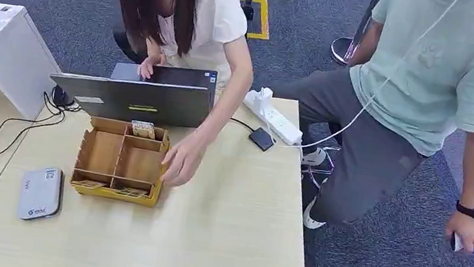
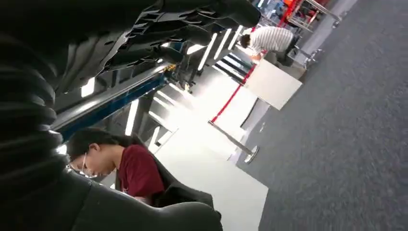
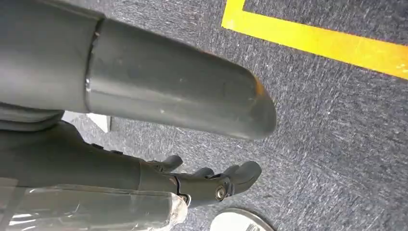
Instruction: Pass the card to the sensor for recognition and then transmit it.
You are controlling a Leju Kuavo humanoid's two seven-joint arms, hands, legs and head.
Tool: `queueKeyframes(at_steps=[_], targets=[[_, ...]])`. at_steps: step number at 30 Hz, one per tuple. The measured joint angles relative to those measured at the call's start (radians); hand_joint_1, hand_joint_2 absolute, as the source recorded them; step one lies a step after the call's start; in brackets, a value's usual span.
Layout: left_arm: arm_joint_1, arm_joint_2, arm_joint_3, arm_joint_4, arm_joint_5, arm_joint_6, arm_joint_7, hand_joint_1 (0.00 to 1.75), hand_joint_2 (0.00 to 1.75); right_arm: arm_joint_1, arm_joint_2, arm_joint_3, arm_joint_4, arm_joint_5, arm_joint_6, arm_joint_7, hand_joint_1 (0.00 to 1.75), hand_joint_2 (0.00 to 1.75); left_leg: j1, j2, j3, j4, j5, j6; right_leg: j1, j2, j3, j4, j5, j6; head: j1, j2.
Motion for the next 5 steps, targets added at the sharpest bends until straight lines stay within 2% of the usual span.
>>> queueKeyframes(at_steps=[5], targets=[[-0.012,-0.011,-0.010,0.027,0.000,0.000,0.000,0.00,1.75,0.000,0.000,-0.010,-0.003,0.000,0.000,0.001,0.00,0.00,0.000,0.000,0.000,0.000,0.000,0.000,0.000,0.000,0.000,0.000,0.000,0.000,0.000,0.000]])
